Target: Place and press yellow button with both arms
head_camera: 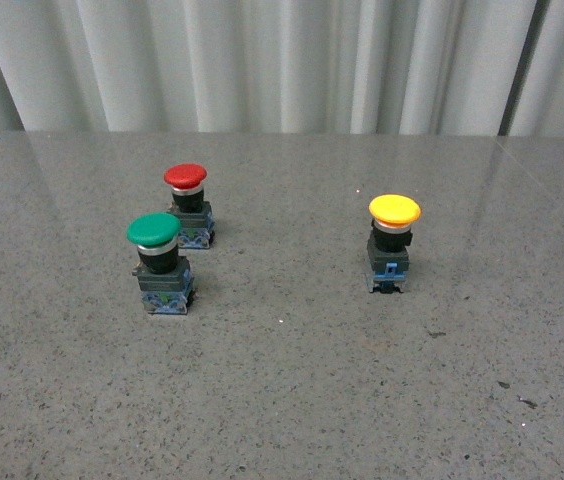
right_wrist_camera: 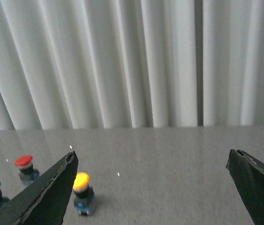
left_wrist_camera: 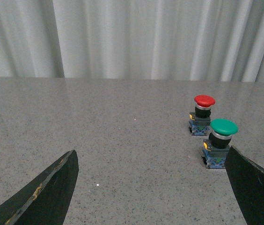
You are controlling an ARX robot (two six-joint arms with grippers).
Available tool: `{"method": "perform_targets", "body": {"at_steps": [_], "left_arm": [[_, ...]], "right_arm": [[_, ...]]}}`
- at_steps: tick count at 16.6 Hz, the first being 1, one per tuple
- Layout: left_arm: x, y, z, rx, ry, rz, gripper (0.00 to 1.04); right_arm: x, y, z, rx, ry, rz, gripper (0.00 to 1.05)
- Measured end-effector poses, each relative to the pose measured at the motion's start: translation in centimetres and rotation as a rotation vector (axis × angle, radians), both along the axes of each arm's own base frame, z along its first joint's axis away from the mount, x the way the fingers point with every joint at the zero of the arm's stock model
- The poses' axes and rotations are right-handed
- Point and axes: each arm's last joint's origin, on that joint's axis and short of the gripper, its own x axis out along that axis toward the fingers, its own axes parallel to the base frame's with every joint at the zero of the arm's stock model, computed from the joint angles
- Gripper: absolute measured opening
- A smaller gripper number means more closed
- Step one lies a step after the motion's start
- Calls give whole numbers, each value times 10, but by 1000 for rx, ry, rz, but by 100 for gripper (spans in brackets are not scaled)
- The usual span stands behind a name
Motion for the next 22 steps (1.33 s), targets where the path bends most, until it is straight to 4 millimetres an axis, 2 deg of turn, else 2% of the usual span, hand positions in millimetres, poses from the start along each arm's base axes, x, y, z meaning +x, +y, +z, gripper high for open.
{"method": "perform_targets", "body": {"at_steps": [1, 3, 6, 8, 10, 11, 13, 14, 17, 19, 22], "left_arm": [[0, 0, 0, 0, 0, 0, 98], [0, 0, 0, 0, 0, 0, 98], [0, 0, 0, 0, 0, 0, 98], [0, 0, 0, 0, 0, 0, 98], [0, 0, 0, 0, 0, 0, 98], [0, 0, 0, 0, 0, 0, 98], [0, 0, 0, 0, 0, 0, 98], [0, 0, 0, 0, 0, 0, 98], [0, 0, 0, 0, 0, 0, 98], [0, 0, 0, 0, 0, 0, 98], [0, 0, 0, 0, 0, 0, 98]], "right_arm": [[13, 4, 14, -2, -32, 31, 98], [61, 27, 36, -11, -15, 123, 98], [118, 68, 34, -45, 127, 213, 98], [141, 99, 34, -80, 176, 279, 98], [156, 129, 27, -120, 234, 332, 98], [165, 143, 16, -156, 288, 354, 98], [176, 155, -9, -211, 384, 360, 94], [180, 157, -15, -225, 410, 357, 85], [192, 153, -24, -263, 460, 322, 47], [195, 150, -27, -283, 490, 314, 27], [197, 146, -27, -286, 516, 310, 3]]}}
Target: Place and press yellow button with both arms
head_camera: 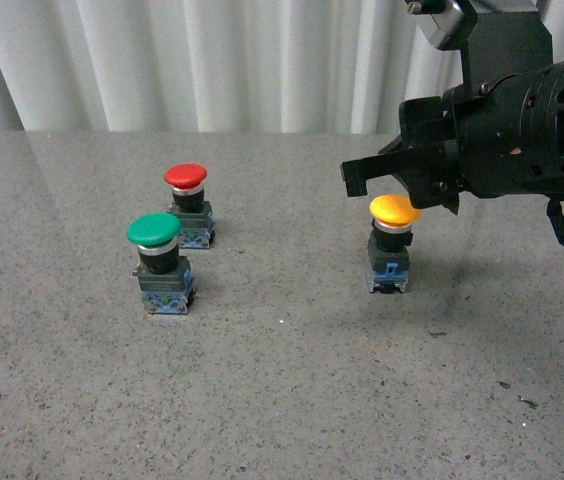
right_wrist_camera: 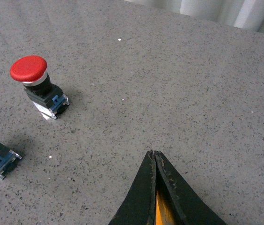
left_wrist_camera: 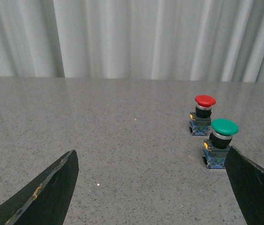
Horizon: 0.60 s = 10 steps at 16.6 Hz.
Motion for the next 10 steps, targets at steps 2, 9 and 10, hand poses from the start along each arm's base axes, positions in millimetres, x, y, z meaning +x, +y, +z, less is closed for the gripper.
{"method": "perform_targets", "body": {"at_steps": [2, 9, 10], "left_arm": [[0, 0, 0, 0, 0, 0, 98], [0, 0, 0, 0, 0, 0, 98], [0, 0, 0, 0, 0, 0, 98]], "right_arm": [[1, -3, -1, -11, 12, -6, 2], [1, -6, -3, -15, 35, -4, 2], [1, -6, -3, -15, 36, -4, 2]]}}
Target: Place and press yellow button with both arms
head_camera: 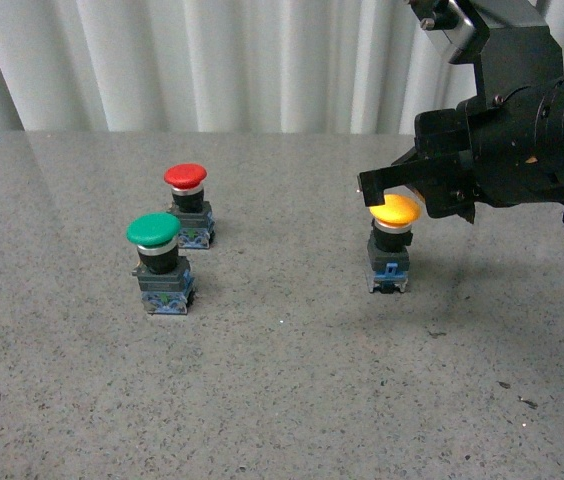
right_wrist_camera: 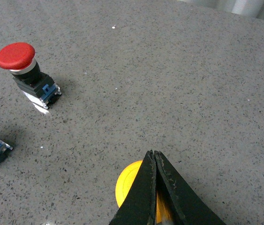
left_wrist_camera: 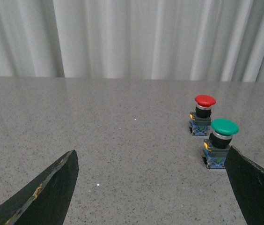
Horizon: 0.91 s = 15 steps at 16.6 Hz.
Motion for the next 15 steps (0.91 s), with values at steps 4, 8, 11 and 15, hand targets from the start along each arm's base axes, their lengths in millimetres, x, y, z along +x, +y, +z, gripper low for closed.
{"method": "perform_targets", "body": {"at_steps": [4, 8, 11, 15], "left_arm": [[0, 0, 0, 0, 0, 0, 98], [0, 0, 0, 0, 0, 0, 98], [0, 0, 0, 0, 0, 0, 98], [0, 0, 0, 0, 0, 0, 98]], "right_arm": [[-2, 5, 0, 3, 1, 20, 2], [-5, 6, -12, -32, 45, 34, 2], [-4, 6, -16, -46, 58, 29, 2], [-2, 7, -20, -59, 74, 20, 2]]}}
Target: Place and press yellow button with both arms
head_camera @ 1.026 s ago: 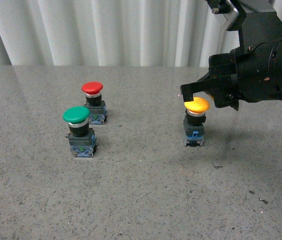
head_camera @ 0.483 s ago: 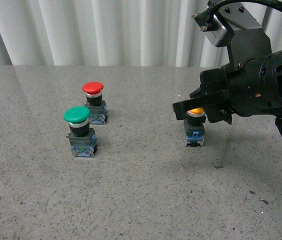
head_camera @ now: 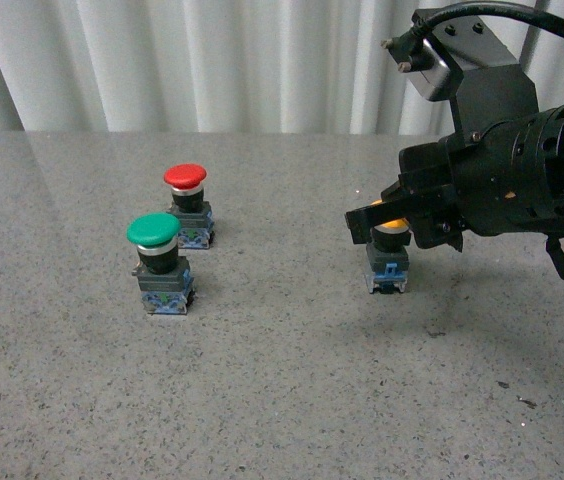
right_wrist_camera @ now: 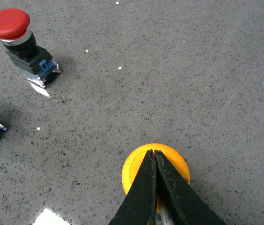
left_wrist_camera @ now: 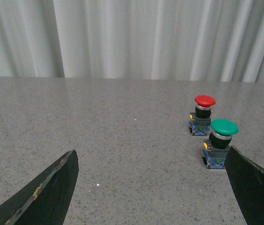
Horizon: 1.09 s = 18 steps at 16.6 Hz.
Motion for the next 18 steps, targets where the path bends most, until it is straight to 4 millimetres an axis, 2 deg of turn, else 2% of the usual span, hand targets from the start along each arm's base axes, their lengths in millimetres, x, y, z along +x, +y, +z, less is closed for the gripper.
{"method": "perform_targets", "body": {"at_steps": [12, 16, 18], "left_arm": [[0, 0, 0, 0, 0, 0, 98], [0, 0, 0, 0, 0, 0, 98], [0, 0, 0, 0, 0, 0, 98]], "right_arm": [[3, 0, 4, 9, 18, -43, 2], [1, -1, 15, 37, 1, -86, 2], [-4, 0, 28, 59, -19, -87, 2]]}}
